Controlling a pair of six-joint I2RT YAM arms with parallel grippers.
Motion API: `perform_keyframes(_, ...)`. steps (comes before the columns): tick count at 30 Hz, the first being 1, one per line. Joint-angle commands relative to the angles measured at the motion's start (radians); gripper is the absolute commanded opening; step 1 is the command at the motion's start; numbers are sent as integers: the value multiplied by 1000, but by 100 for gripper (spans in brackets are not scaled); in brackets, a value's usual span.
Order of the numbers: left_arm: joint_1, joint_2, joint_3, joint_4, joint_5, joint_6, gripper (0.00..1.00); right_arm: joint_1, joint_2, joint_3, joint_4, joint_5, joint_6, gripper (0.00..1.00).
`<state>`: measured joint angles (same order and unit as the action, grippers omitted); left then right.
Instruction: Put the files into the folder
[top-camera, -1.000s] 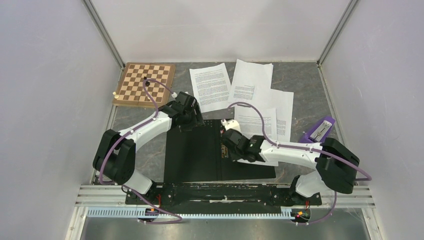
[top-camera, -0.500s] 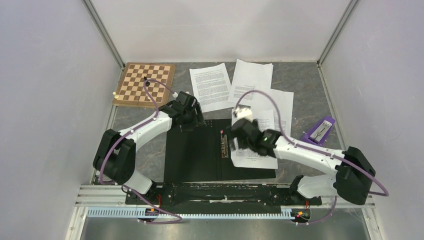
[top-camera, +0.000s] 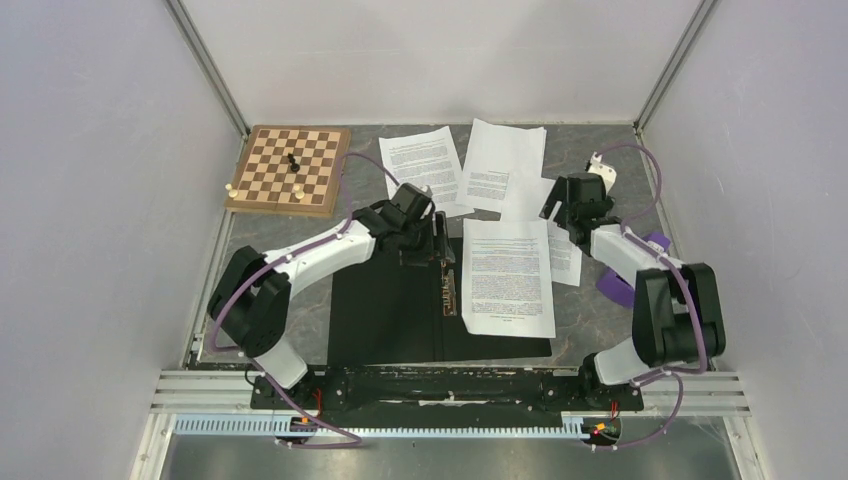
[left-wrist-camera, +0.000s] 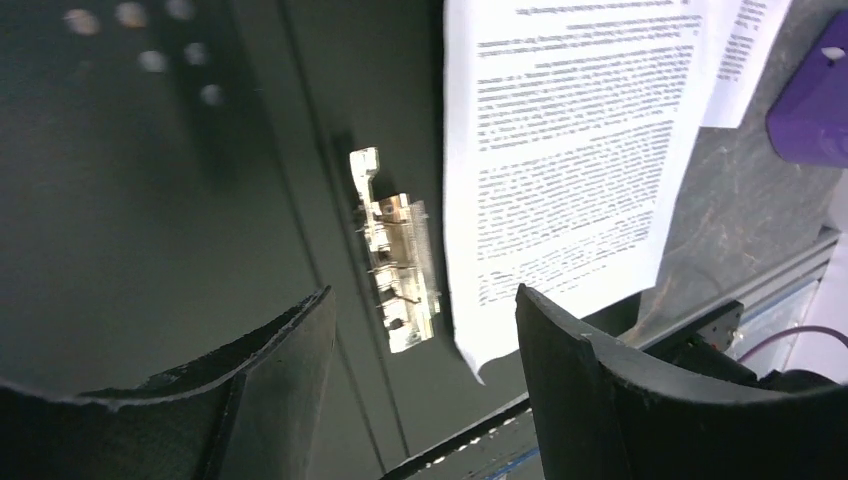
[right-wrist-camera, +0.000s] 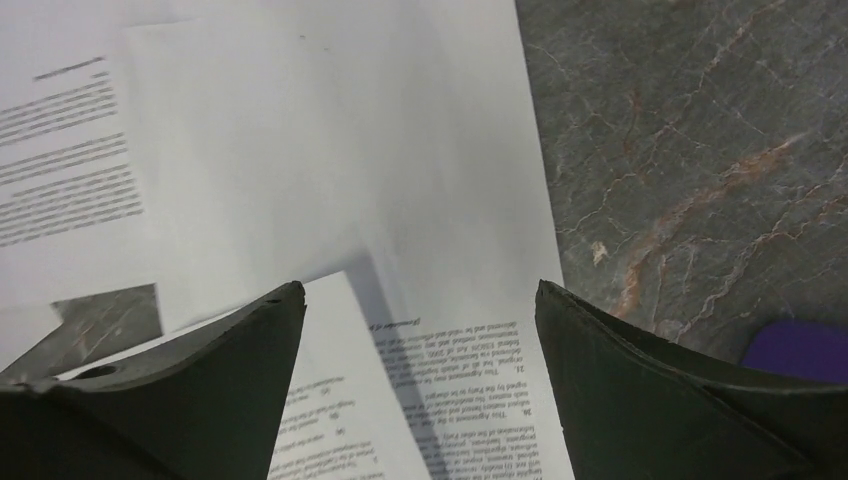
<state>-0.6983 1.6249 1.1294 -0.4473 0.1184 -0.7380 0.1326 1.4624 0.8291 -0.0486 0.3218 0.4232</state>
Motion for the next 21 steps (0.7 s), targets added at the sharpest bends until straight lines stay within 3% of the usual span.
perform_keyframes(1,-27,55,107,59,38,45,72,-65,103,61,105,-41,12,88)
perform_keyframes(8,-30,284,354,187,48,113,72,-172,168,51,110,-82,20,90)
perform_keyframes(15,-30,578,687,270,70,134,72,-194,223,25,172,-194,24,94)
perform_keyframes(21,-32,767,823,384,71,90,72,-210,270,13,194,-276,34,95)
